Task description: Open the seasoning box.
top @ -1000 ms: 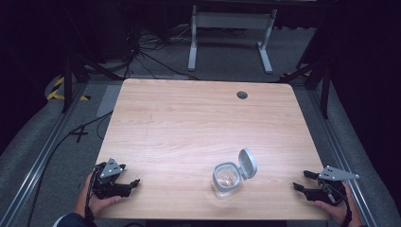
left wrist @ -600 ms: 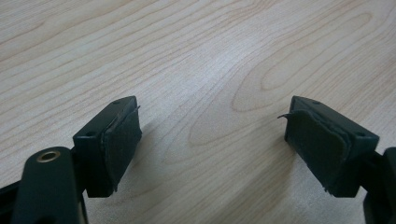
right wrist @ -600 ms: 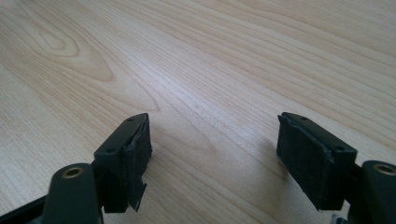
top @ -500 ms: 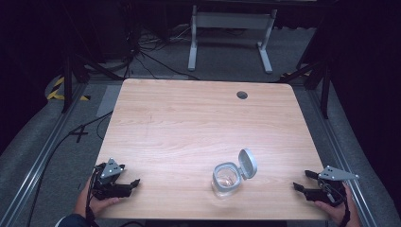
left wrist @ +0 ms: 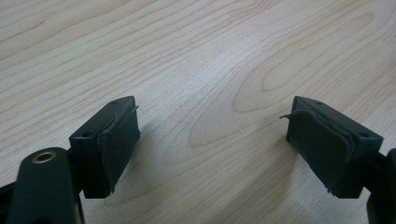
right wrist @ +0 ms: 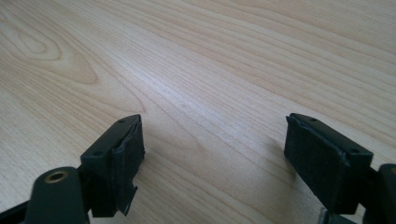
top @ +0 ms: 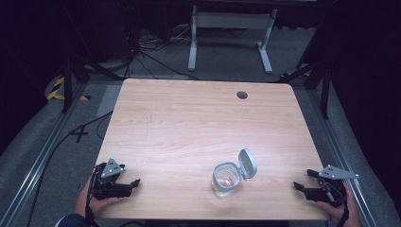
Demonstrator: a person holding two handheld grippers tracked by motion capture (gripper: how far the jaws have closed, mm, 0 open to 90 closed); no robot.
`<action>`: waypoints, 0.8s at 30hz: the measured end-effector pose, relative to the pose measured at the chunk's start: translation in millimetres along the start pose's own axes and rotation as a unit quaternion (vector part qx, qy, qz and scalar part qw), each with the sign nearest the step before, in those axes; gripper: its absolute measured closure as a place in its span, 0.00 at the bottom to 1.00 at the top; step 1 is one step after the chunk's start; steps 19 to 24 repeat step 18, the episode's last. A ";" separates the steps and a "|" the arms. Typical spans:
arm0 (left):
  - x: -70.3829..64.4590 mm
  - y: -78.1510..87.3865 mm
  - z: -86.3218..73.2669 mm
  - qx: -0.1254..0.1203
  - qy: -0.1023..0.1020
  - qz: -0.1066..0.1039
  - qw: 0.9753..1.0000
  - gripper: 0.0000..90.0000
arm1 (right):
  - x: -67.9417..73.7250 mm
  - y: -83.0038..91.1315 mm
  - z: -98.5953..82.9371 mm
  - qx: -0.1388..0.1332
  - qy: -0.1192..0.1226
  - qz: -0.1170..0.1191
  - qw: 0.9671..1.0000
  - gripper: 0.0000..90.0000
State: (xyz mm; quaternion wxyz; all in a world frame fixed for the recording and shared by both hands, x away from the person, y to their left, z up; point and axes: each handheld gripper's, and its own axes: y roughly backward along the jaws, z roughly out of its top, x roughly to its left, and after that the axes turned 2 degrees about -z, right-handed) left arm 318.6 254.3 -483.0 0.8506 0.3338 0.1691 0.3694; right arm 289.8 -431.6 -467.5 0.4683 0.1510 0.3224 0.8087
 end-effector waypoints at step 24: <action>0.4 -0.3 0.9 0.005 0.001 -0.002 1.000 0.18 | 0.2 0.4 -0.3 0.002 -0.005 -0.006 1.000 0.21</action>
